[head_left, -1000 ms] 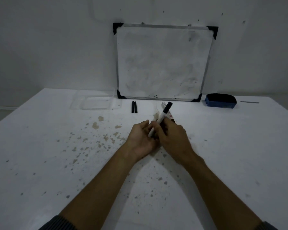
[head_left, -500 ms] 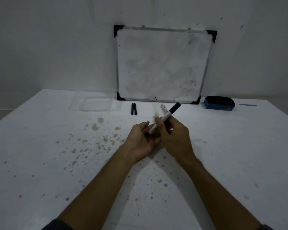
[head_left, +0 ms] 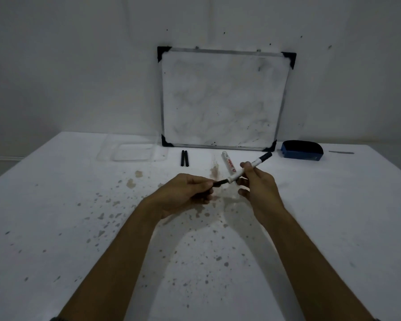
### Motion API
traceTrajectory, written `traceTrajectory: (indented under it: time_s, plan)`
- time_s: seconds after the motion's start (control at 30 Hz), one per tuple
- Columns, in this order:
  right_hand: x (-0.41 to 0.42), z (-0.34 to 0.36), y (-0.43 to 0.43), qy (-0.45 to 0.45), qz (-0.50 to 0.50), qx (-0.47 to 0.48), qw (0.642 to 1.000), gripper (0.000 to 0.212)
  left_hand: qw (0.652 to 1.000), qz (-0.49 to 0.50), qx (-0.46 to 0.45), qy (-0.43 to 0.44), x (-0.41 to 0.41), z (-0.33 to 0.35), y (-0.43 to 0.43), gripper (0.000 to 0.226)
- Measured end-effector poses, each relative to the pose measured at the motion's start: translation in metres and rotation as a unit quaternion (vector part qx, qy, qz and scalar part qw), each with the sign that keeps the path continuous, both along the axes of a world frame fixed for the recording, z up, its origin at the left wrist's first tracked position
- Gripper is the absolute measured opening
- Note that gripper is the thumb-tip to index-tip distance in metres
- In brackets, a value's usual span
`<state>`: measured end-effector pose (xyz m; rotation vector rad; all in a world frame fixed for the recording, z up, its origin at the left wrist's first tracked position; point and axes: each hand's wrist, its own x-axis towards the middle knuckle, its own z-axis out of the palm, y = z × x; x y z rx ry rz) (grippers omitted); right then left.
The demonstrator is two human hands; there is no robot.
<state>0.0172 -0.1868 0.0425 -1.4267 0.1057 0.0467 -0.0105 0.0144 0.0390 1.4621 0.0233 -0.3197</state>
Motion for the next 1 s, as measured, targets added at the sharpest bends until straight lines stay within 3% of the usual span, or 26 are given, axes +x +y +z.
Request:
traceTrajectory:
  time_s: [0.07, 0.17, 0.23, 0.4, 0.53, 0.63, 0.73, 0.87, 1.0]
  plan:
    - [0.002, -0.003, -0.001, -0.005, 0.012, -0.038, 0.999, 0.03, 0.993, 0.016, 0.114, -0.029, -0.001, 0.002, 0.008, 0.02]
    - [0.0, -0.008, -0.002, -0.08, 0.047, -0.234, 0.968, 0.042, 0.965, 0.085, 0.236, -0.083, -0.002, -0.004, 0.018, 0.016]
    - [-0.003, -0.013, 0.0, -0.131, 0.06, -0.349, 0.926, 0.052, 0.941, 0.161, 0.265, -0.137, -0.001, -0.014, 0.022, 0.017]
    - [-0.008, -0.025, 0.005, -0.188, 0.059, -0.491, 0.849, 0.029, 0.894, 0.259, 0.302, -0.208, -0.001, -0.034, 0.021, 0.021]
    - [-0.005, -0.033, 0.007, -0.217, 0.034, -0.529, 0.819, 0.027, 0.883, 0.273, 0.319, -0.21, 0.006, -0.04, 0.021, 0.021]
    - [-0.006, -0.041, 0.012, -0.248, 0.0, -0.583, 0.774, 0.033, 0.888, 0.273, 0.309, -0.206, 0.006, -0.038, 0.023, 0.02]
    - [-0.015, -0.041, 0.025, -0.3, -0.001, -0.562, 0.771, 0.034, 0.9, 0.254, 0.3, -0.19, 0.0, -0.031, 0.028, 0.02]
    - [-0.029, -0.032, 0.053, -0.346, 0.106, -0.52, 0.774, 0.03, 0.914, 0.236, 0.291, -0.158, -0.012, -0.01, 0.054, 0.017]
    - [-0.03, -0.022, 0.091, -0.326, 0.236, -0.507, 0.762, 0.043, 0.887, 0.249, 0.351, -0.168, -0.029, 0.007, 0.095, 0.016]
